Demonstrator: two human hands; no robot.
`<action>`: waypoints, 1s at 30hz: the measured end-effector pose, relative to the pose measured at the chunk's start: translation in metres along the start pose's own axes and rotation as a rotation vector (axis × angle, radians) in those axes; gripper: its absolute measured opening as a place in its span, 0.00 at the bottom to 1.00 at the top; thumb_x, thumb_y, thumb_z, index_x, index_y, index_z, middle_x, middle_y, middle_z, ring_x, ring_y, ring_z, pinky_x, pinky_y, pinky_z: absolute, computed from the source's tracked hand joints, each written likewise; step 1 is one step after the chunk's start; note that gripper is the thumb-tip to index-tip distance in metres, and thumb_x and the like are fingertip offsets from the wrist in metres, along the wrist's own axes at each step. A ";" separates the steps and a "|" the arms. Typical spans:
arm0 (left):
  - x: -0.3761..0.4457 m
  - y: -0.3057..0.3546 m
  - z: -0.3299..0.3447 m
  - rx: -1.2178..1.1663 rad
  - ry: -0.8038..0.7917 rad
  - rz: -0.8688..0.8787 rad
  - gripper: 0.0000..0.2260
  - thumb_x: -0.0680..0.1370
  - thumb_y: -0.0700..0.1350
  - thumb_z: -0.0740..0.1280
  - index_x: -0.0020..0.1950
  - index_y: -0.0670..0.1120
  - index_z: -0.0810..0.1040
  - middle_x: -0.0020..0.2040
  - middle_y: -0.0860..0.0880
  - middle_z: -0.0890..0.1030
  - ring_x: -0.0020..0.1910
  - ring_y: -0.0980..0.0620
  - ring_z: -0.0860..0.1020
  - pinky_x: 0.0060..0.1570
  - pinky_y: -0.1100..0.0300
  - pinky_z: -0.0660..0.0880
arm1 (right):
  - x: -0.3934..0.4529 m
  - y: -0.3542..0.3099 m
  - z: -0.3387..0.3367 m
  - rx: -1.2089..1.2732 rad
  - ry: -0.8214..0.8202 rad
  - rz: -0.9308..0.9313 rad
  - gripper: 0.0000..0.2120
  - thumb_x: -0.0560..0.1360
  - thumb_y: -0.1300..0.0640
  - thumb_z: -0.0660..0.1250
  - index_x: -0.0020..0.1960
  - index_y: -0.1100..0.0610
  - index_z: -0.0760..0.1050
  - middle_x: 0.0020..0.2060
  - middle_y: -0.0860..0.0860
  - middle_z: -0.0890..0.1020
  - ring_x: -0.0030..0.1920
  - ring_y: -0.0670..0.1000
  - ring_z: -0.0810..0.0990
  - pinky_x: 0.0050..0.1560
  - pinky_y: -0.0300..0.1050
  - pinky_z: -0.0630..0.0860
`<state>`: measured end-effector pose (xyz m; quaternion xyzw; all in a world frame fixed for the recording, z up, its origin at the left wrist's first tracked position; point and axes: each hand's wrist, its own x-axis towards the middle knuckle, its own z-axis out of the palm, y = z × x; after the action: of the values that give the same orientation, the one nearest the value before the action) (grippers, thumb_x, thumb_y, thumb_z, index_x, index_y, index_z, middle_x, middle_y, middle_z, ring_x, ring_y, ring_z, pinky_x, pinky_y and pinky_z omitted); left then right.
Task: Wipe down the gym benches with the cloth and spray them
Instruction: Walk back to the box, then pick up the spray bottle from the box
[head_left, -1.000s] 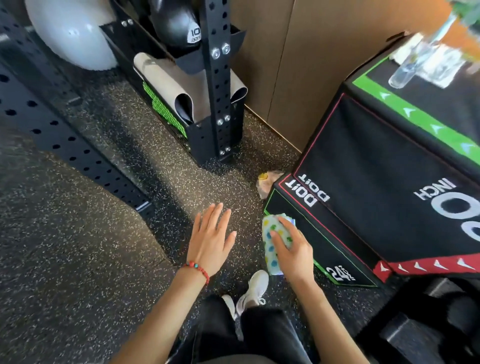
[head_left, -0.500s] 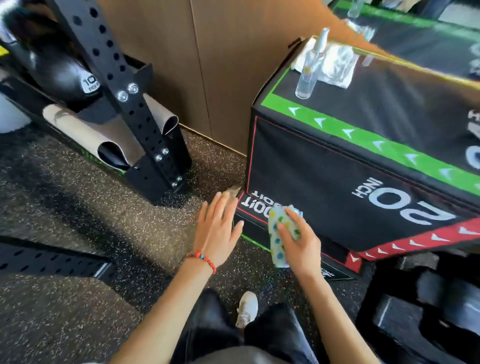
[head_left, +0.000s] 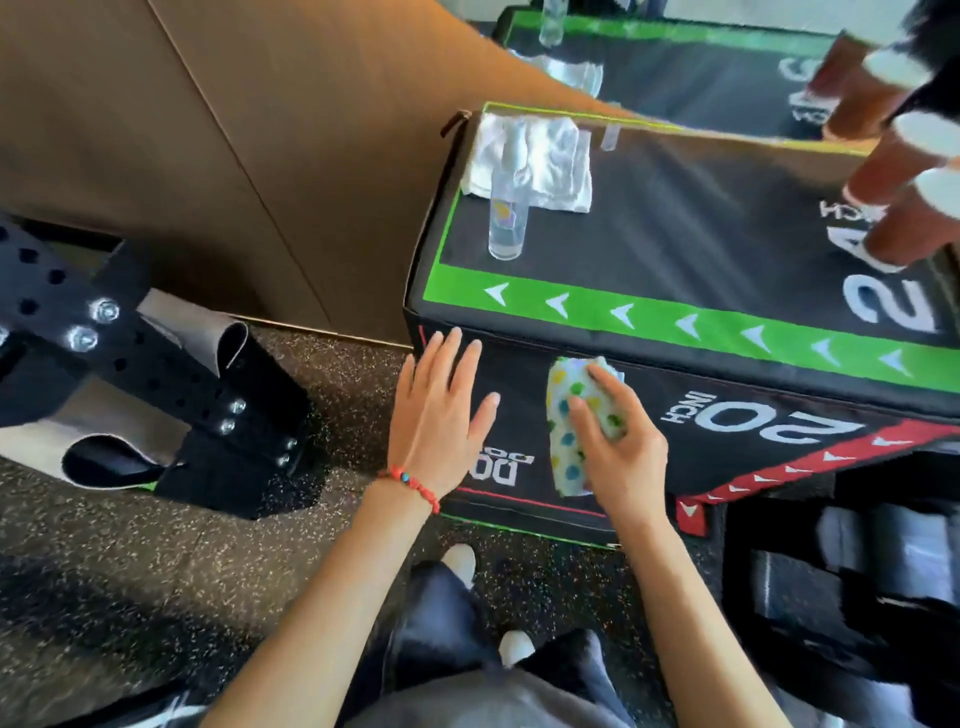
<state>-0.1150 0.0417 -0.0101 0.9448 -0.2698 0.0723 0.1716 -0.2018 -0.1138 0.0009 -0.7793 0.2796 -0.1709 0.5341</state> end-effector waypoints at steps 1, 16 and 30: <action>0.014 -0.005 -0.003 -0.008 0.019 0.024 0.25 0.77 0.52 0.54 0.66 0.38 0.72 0.67 0.38 0.72 0.66 0.38 0.70 0.61 0.39 0.67 | 0.006 -0.007 0.004 0.009 0.016 -0.008 0.15 0.73 0.54 0.68 0.58 0.41 0.74 0.51 0.48 0.81 0.49 0.46 0.79 0.54 0.44 0.76; 0.159 -0.016 -0.022 -0.535 0.110 -0.062 0.24 0.78 0.48 0.63 0.71 0.38 0.65 0.71 0.40 0.67 0.71 0.44 0.64 0.68 0.62 0.56 | 0.076 -0.048 0.021 0.022 0.189 -0.020 0.15 0.73 0.56 0.68 0.56 0.40 0.73 0.48 0.43 0.79 0.45 0.36 0.77 0.53 0.39 0.74; 0.200 -0.002 0.002 -0.833 0.125 -0.246 0.16 0.72 0.46 0.73 0.54 0.38 0.76 0.48 0.48 0.79 0.49 0.52 0.77 0.42 0.72 0.68 | 0.101 -0.041 0.008 0.008 0.218 -0.013 0.15 0.73 0.56 0.68 0.58 0.44 0.74 0.51 0.45 0.79 0.48 0.42 0.77 0.52 0.40 0.75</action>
<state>0.0544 -0.0544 0.0338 0.8138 -0.1504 -0.0068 0.5613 -0.1077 -0.1593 0.0328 -0.7556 0.3304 -0.2594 0.5026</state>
